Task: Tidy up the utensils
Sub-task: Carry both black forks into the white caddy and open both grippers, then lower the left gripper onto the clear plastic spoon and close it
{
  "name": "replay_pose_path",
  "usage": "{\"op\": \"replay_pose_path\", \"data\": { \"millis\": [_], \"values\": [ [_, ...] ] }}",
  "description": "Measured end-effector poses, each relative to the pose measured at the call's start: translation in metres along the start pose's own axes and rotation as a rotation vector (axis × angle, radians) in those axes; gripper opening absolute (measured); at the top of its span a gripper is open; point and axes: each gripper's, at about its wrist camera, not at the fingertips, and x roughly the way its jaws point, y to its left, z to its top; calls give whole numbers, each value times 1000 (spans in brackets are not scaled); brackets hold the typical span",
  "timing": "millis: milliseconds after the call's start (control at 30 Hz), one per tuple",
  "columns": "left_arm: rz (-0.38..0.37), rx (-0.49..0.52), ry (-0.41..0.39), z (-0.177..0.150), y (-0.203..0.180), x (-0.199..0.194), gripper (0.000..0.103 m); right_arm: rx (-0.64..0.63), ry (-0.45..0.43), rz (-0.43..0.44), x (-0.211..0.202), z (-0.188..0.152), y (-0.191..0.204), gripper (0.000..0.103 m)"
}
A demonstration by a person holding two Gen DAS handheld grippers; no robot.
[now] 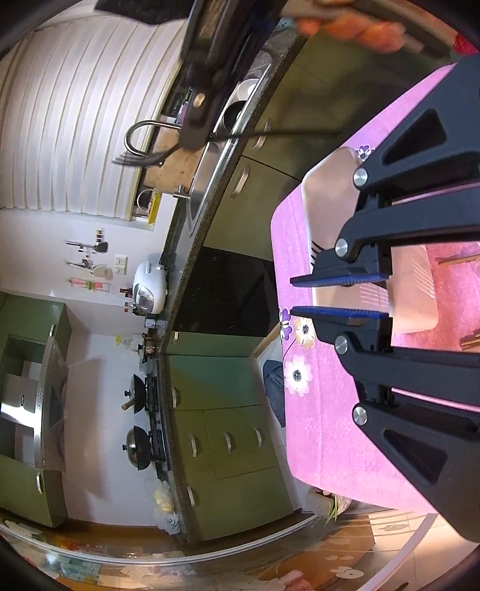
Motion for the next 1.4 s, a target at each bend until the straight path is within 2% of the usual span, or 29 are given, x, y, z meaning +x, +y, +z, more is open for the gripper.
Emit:
{"op": "replay_pose_path", "data": {
  "millis": [133,267,467,733,767,833,900,933,1000,1133,1167,1300,1400],
  "values": [
    [1,-17,25,-4,4,-8,13,-29,-3,-39,27,0,-2,10],
    [-2,-23,60,-15,6,-15,14,-37,39,-50,44,-24,-8,10],
    [-26,-23,134,-29,2,-20,14,-76,54,-52,38,-61,-4,10],
    [-41,3,189,-40,-8,-27,18,-87,110,-73,28,-93,-5,18],
    [-45,9,212,-42,-10,-26,19,-86,114,-73,25,-96,-5,20],
    [-56,14,262,-47,-11,-25,29,-78,120,-68,15,-101,-6,36],
    [-58,15,308,-53,-13,-24,39,-79,123,-69,2,-105,-7,47],
    [-59,17,346,-59,-14,-23,46,-82,129,-69,-6,-108,-7,49],
    [-59,21,417,-70,-16,-20,53,-85,149,-67,-18,-113,-7,50],
    [-68,11,623,-97,-18,-3,54,-73,230,-46,-37,-131,-11,65],
    [-70,3,659,-101,-17,0,54,-74,243,-48,-40,-135,-12,65],
    [-41,27,753,-121,-19,9,54,-72,320,-38,-52,-153,-15,65],
    [-26,55,795,-134,-28,13,54,-73,341,-38,-57,-159,-16,70]
  ]
}}
